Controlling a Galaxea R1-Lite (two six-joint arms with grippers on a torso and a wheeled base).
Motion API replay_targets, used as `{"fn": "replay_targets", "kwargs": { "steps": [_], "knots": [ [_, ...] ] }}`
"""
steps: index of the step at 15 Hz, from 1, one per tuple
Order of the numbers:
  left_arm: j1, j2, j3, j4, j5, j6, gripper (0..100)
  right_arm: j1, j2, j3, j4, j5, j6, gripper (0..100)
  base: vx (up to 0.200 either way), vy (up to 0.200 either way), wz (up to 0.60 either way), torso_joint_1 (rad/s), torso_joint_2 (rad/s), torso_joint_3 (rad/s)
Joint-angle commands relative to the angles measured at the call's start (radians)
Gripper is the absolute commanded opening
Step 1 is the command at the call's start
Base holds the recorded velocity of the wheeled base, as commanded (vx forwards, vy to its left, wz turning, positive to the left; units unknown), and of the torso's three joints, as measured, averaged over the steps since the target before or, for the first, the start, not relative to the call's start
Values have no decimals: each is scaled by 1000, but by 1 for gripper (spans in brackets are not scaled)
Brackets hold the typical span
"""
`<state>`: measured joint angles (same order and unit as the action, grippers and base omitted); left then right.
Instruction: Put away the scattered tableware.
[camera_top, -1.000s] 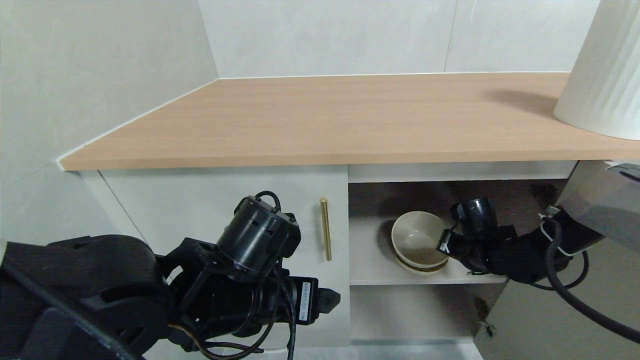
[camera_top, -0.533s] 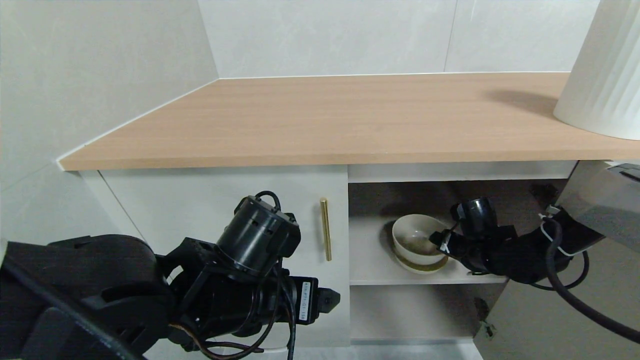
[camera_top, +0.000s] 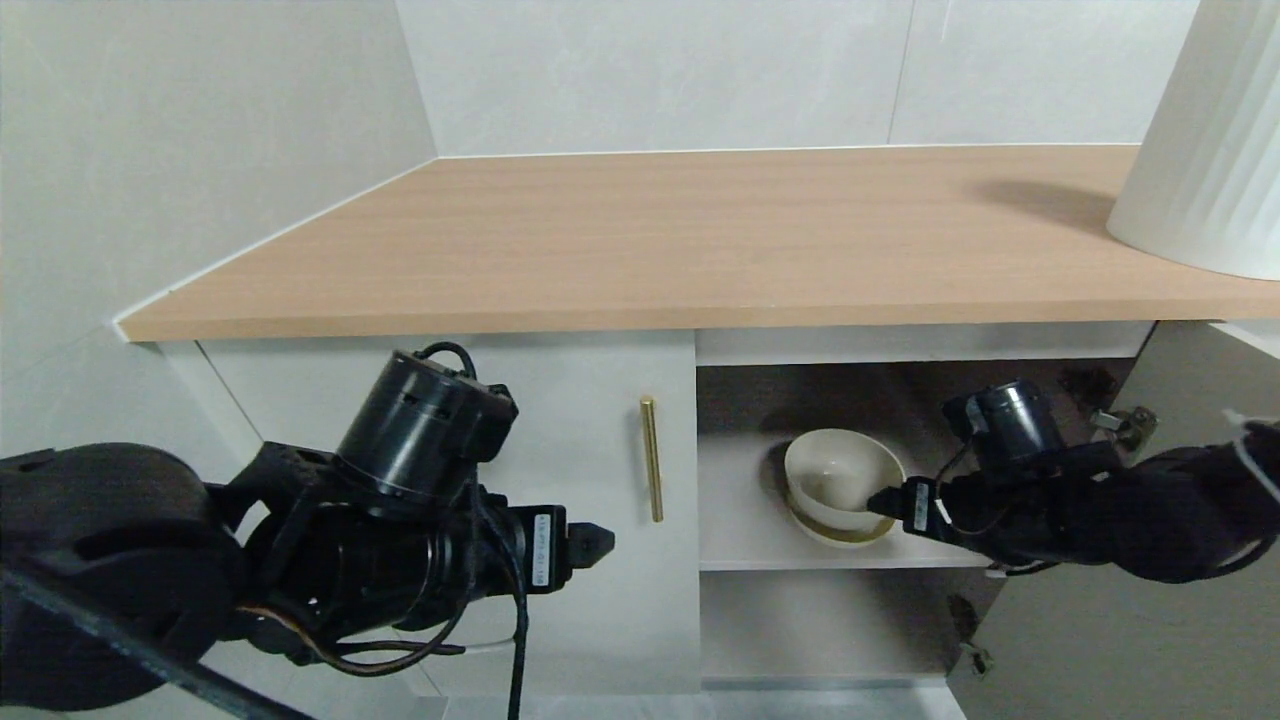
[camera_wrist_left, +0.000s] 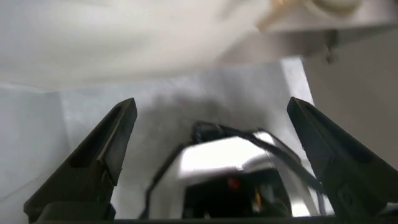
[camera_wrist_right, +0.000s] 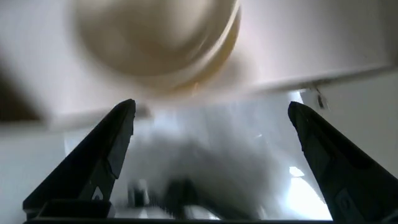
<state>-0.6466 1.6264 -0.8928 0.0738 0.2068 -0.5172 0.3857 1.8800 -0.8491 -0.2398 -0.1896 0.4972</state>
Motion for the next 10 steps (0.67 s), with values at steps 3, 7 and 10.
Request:
{"fn": "replay_targets", "kwargs": {
  "steps": [3, 7, 10],
  "knots": [
    [99, -249, 147, 0, 13, 62, 100, 142, -499, 61, 415, 96, -63, 100, 0, 0, 0, 0, 0, 0],
    [154, -296, 196, 6, 20, 169, 100, 142, -593, 137, 415, 87, -65, 100, 0, 0, 0, 0, 0, 0],
    [151, -275, 193, 3, 20, 184, 100, 140, -570, 153, 415, 36, -66, 100, 0, 0, 0, 0, 0, 0]
  ]
}}
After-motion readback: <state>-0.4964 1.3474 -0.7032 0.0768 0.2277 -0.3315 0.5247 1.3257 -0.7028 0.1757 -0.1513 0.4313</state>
